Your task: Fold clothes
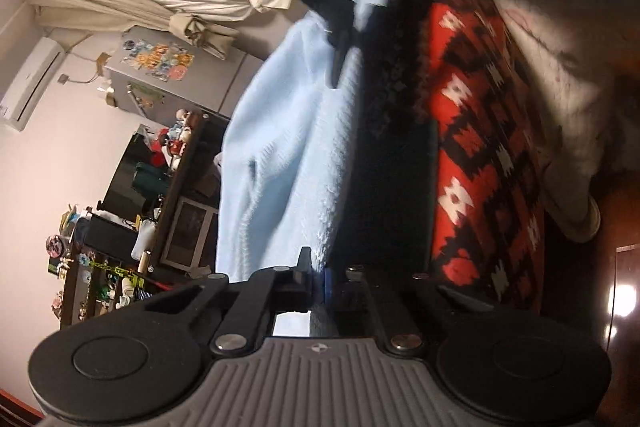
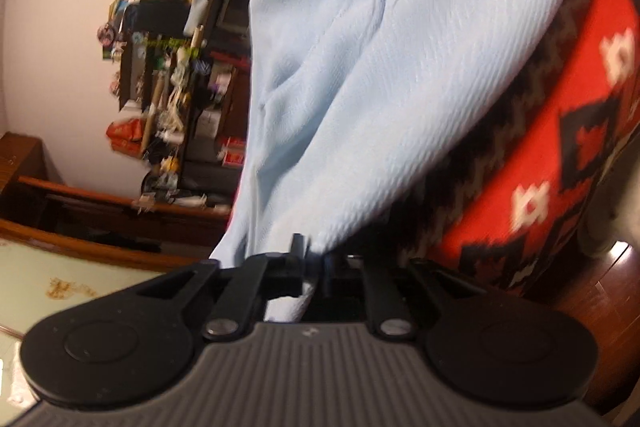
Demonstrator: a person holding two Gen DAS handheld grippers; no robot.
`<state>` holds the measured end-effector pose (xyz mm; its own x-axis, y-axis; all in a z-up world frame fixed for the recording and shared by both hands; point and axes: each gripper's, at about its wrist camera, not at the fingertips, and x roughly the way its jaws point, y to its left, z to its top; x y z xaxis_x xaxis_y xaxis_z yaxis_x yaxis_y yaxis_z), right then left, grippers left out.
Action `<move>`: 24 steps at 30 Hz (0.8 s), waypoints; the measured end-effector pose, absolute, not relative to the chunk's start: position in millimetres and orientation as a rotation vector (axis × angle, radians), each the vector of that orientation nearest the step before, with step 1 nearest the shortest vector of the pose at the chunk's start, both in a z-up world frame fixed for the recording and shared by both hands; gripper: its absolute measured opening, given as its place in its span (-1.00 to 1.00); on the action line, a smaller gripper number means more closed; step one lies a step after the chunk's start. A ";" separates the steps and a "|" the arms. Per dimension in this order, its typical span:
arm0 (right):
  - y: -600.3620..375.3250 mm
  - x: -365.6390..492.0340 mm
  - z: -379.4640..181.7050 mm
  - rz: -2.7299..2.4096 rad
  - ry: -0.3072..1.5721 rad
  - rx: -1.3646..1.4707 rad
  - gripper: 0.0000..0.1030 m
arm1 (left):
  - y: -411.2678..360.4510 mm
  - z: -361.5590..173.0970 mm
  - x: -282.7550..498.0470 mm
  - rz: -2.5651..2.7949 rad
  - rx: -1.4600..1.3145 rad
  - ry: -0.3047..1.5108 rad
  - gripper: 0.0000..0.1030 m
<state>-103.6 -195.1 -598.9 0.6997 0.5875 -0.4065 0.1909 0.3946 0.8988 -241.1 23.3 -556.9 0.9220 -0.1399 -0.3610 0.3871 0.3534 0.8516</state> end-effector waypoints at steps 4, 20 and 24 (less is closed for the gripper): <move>-230.3 -105.7 -604.0 0.168 0.727 1.196 -0.48 | 28.3 -537.7 -237.8 -0.333 1.116 0.238 -0.90; -392.6 -98.4 -623.0 -0.141 0.446 1.342 -0.80 | 32.6 -528.4 -243.7 -0.369 1.100 0.252 -0.90; -412.0 -128.6 -606.3 -0.135 0.456 1.228 -0.83 | 33.4 -525.1 -248.8 -0.387 1.096 0.254 -0.90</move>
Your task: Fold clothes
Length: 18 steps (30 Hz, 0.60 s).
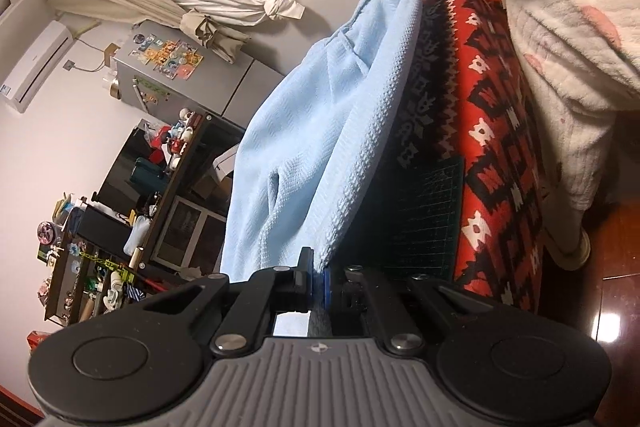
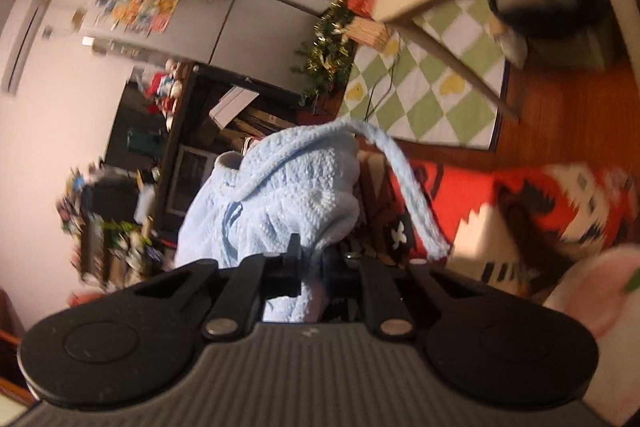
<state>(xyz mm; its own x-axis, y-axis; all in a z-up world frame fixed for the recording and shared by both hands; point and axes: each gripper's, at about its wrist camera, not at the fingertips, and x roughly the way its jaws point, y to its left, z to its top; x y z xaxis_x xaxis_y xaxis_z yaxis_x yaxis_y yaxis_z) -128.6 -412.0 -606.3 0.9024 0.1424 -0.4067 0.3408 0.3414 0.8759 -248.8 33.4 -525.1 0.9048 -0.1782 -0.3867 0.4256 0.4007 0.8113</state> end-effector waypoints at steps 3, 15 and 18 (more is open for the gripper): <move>-424.3 -160.1 -592.2 -0.118 0.447 1.196 -0.83 | 36.0 -522.1 -255.7 -0.417 1.074 0.263 -0.90; -410.7 -193.6 -581.2 -0.177 0.568 0.997 -0.56 | 26.1 -562.1 -257.1 -0.484 1.015 0.471 -0.77; -412.5 -208.6 -570.4 -0.183 0.566 0.970 -0.53 | 33.8 -561.0 -262.1 -0.479 0.987 0.493 -0.69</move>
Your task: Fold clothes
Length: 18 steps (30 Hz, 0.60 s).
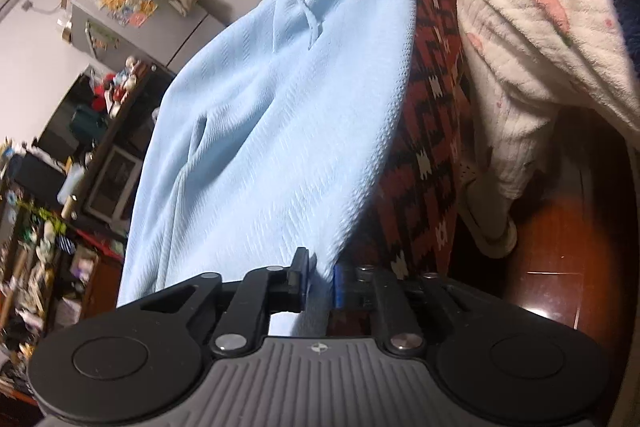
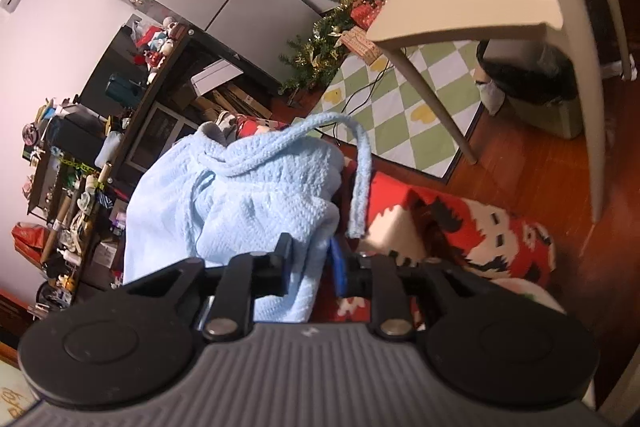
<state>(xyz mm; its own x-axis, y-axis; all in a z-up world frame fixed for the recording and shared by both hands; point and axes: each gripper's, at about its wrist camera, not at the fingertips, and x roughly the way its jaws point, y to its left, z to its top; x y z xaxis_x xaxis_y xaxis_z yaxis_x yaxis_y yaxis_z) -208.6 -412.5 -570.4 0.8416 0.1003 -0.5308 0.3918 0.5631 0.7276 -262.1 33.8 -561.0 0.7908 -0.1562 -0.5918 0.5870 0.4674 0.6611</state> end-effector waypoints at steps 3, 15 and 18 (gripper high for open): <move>-418.4 -228.7 -558.0 -0.196 0.556 0.944 -0.53 | 44.5 -551.9 -269.0 -0.467 0.954 0.494 -0.54; -378.5 -260.5 -482.7 -0.096 0.534 0.657 -0.36 | 75.2 -486.7 -254.6 -0.393 0.635 0.527 -0.18; -354.0 -253.6 -464.7 -0.043 0.539 0.556 -0.30 | 78.6 -475.4 -241.1 -0.357 0.568 0.533 -0.08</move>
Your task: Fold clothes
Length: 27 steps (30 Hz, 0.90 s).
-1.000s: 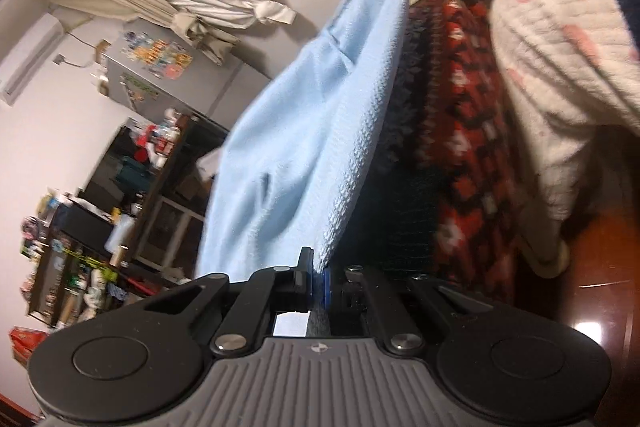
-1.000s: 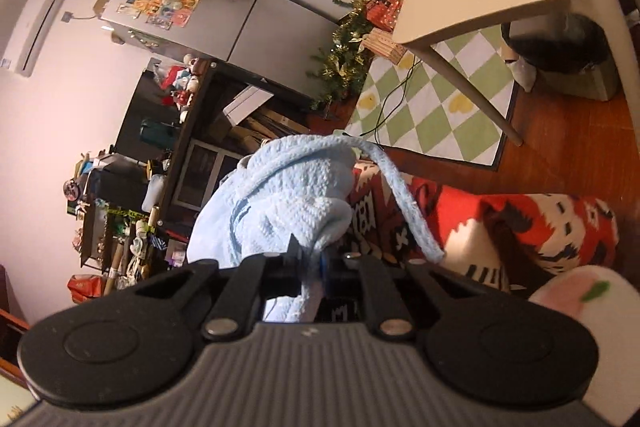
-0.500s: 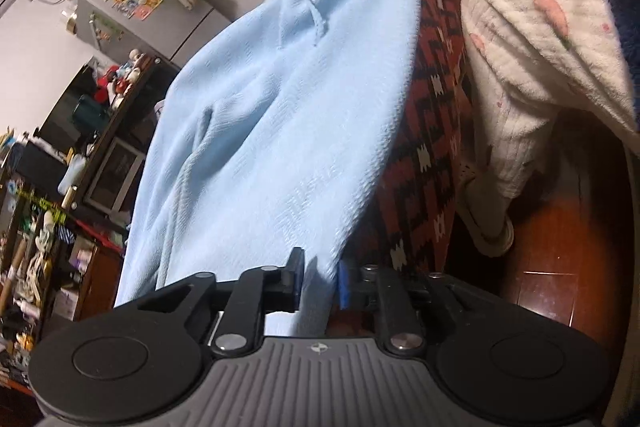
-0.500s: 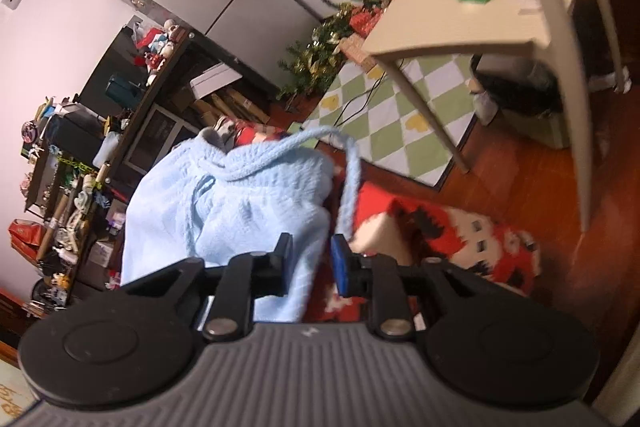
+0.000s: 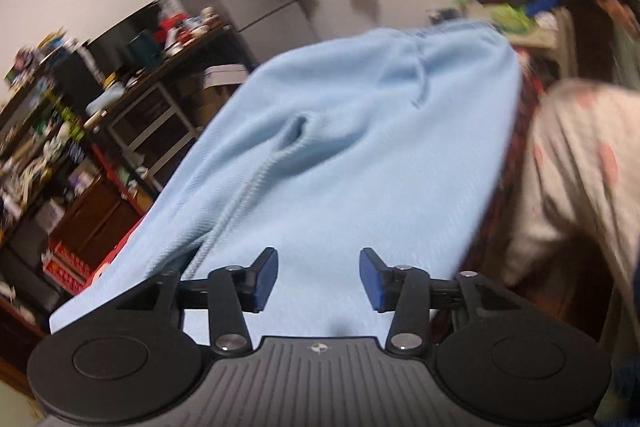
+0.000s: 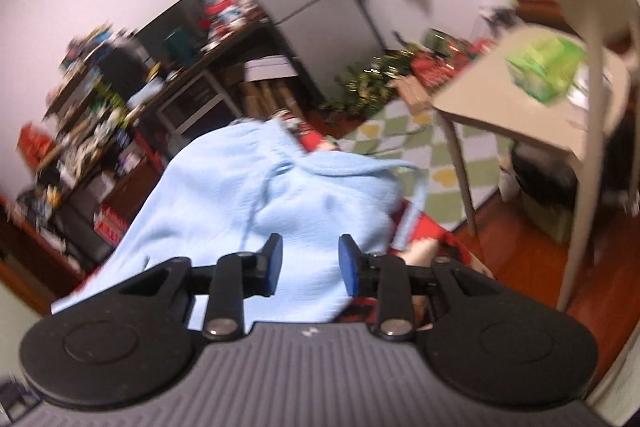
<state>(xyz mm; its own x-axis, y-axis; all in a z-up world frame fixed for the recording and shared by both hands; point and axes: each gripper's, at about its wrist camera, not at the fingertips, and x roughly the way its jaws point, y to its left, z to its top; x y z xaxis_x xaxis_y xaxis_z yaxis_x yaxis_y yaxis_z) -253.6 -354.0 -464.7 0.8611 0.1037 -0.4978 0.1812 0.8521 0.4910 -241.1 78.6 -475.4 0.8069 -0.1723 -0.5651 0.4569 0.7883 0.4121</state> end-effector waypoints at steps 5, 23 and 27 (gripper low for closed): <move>-305.3 -237.4 -438.6 0.064 0.562 0.377 -0.05 | 86.6 -464.9 -221.3 -0.306 0.492 0.532 0.20; -193.2 -33.8 -428.1 0.165 0.645 0.135 0.19 | 174.2 -467.2 -43.0 -0.215 0.272 0.592 0.21; -180.6 23.5 -405.0 0.149 0.709 0.136 0.19 | 192.5 -442.9 -3.6 -0.169 0.314 0.617 0.19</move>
<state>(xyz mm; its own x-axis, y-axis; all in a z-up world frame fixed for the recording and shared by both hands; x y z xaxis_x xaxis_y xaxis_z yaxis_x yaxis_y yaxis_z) 23.5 -180.6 -405.0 0.7495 0.1819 -0.6365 -0.0897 0.9805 0.1746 -3.6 192.5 -442.9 0.8036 -0.0625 -0.5918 0.2483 0.9390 0.2379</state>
